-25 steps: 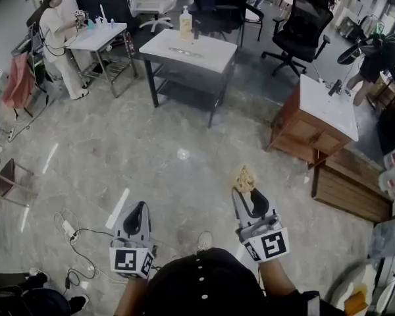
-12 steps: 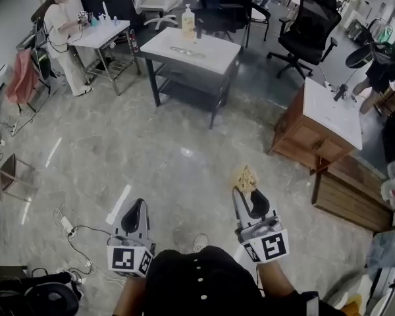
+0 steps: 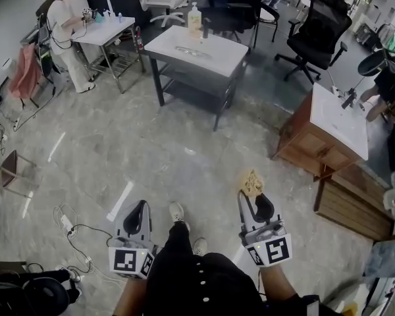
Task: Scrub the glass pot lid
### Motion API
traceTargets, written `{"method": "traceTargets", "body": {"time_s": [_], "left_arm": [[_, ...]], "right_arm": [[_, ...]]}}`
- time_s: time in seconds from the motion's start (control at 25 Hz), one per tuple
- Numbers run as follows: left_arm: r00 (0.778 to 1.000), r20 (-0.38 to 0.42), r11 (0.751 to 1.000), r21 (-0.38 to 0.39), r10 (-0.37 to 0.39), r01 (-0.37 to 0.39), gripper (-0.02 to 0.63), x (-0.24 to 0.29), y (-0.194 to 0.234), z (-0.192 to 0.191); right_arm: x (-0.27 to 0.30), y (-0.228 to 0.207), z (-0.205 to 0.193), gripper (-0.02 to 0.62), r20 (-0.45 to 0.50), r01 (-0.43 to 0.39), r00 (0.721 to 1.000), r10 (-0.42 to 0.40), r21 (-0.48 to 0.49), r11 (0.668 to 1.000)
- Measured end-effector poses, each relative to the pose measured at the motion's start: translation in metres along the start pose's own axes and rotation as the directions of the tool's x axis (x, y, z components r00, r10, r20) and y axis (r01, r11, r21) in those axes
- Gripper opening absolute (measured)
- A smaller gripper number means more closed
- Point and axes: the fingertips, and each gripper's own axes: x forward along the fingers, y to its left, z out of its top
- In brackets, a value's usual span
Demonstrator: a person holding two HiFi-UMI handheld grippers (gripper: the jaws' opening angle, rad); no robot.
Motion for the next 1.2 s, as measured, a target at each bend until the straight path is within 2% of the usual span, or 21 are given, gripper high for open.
{"method": "traceTargets", "body": {"time_s": [0.44,0.8,1.2], "left_arm": [[0.999,0.035,0.999,-0.003,-0.033,0.033,0.028,0.095,0.049,0.021],[0.997,0.047,0.999,-0.011,-0.053,0.054,0.028,0.172,0.089,0.045],[0.994,0.061,0.995,-0.01,-0.094,0.094,0.028,0.236,0.148,0.065]], "right_arm": [[0.094,-0.03,-0.014,0.132,-0.011,0.017,1.0,-0.017,-0.037,0.999],[0.177,-0.059,-0.015,0.132,-0.004,0.028,1.0,-0.028,-0.024,0.999],[0.265,-0.069,-0.026,0.132,-0.004,0.062,0.998,-0.062,0.006,0.998]]}}
